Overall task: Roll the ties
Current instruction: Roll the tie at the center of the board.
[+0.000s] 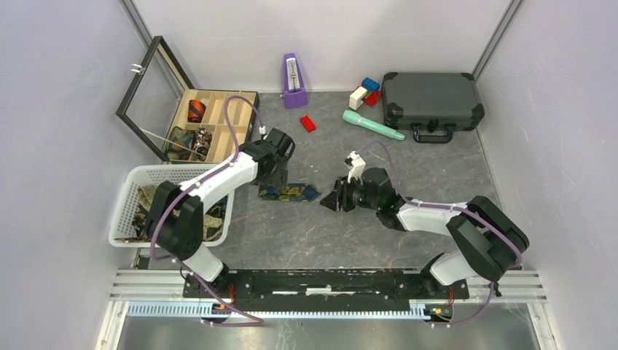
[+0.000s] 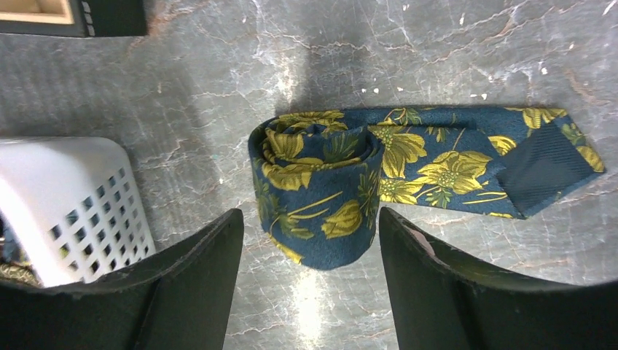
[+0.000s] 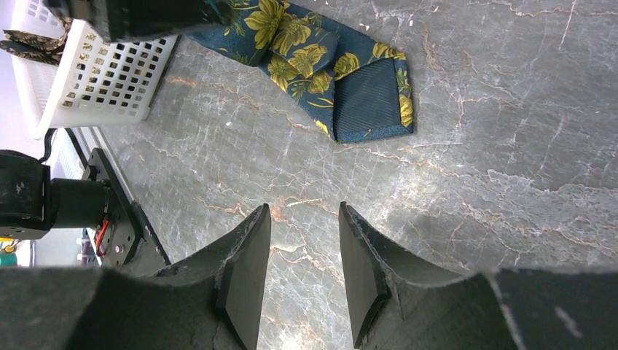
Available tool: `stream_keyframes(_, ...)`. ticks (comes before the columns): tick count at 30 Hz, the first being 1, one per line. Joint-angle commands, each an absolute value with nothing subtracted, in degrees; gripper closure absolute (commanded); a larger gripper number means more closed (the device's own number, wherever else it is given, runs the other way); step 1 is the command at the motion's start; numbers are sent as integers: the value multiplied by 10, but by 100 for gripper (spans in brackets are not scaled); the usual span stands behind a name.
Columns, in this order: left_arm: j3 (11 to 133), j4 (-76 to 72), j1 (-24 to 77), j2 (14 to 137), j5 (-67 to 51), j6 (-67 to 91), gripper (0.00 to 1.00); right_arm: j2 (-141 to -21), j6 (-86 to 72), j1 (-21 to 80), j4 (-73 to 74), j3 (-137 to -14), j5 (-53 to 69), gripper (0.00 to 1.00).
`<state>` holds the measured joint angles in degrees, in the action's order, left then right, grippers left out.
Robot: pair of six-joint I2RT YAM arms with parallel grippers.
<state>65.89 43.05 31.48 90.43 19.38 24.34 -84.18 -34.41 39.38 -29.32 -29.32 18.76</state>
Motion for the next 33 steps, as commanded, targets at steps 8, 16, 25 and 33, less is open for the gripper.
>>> stream_keyframes(8, 671, 385, 321, 975, 133, 218, 64, -783, -320, 394, -272, -268, 159, 54)
stream_keyframes(16, 701, 385, 385, 996, 103, 276, 66, -730, -291, 364, -187, -269, 126, 54)
stream_keyframes(25, 768, 404, 450, 1044, 101, 315, 42, -696, -239, 342, -83, -286, 84, 52)
stream_keyframes(33, 792, 421, 458, 1013, 110, 312, 21, -681, -253, 341, -67, -306, 102, 52)
